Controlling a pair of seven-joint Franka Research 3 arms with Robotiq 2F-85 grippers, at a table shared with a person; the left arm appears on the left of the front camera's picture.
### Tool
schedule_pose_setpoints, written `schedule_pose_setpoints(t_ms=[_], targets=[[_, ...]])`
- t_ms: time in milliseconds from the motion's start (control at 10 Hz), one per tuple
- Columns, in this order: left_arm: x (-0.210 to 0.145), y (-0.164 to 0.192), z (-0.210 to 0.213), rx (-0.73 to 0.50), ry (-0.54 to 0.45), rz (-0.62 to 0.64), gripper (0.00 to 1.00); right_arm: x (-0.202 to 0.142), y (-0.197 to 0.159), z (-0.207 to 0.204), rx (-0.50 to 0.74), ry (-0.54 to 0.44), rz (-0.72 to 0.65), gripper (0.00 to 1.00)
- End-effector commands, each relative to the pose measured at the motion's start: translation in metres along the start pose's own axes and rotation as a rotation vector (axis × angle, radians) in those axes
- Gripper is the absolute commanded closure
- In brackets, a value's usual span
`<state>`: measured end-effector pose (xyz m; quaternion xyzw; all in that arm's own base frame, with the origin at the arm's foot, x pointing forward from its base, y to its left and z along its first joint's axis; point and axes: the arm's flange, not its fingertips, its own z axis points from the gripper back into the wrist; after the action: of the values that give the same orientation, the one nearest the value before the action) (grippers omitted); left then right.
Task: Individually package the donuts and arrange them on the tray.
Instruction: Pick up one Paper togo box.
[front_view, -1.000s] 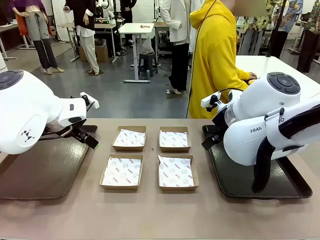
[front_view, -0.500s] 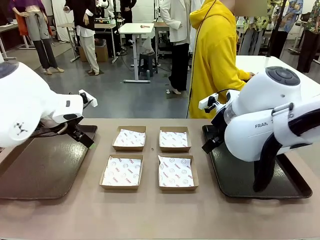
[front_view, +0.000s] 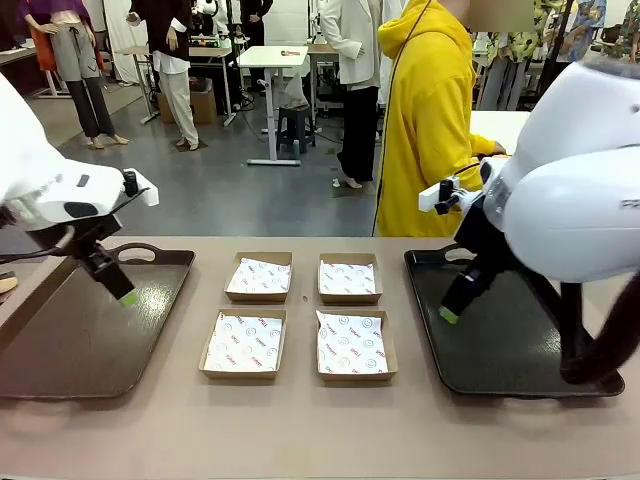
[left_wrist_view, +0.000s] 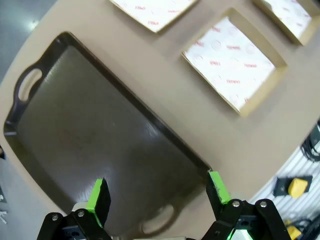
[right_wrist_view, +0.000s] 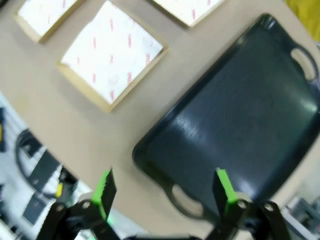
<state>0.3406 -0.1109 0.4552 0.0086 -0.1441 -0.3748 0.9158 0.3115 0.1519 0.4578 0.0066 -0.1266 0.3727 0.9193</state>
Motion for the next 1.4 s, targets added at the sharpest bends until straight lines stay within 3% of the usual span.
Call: schedule_pose_setpoints(t_ms=[0, 100, 600, 700, 800, 900, 1300], targets=[[-0.115, -0.053, -0.023, 0.013, 0.003, -0.014, 0.0, -0.116, 0.03, -0.036, -0.019, -0.025, -0.001, 0.0], [0.0, 0.0, 0.0, 0.0, 0.0, 0.0, 0.0, 0.0, 0.0, 0.0, 0.0, 0.0, 0.0, 0.0], [0.0, 0.0, 0.0, 0.0, 0.0, 0.0, 0.0, -0.004, 0.002, 0.005, 0.0, 0.011, -0.001, 0.0], [-0.002, -0.001, 0.002, -0.006, 0.012, -0.001, 0.0, -0.012, -0.003, 0.002, 0.226, -0.104, -0.06, 0.0], [-0.011, 0.003, 0.005, -0.307, -0.099, 0.117, 0.0, -0.025, -0.019, 0.008, 0.401, -0.209, -0.121, 0.0], [-0.019, 0.011, 0.013, -0.494, -0.171, 0.176, 0.0, -0.042, -0.037, 0.012, 0.555, -0.32, -0.202, 0.0], [-0.07, 0.054, 0.032, -0.933, -0.477, 0.462, 0.0, -0.123, -0.104, 0.007, 0.956, -0.63, -0.574, 0.0]])
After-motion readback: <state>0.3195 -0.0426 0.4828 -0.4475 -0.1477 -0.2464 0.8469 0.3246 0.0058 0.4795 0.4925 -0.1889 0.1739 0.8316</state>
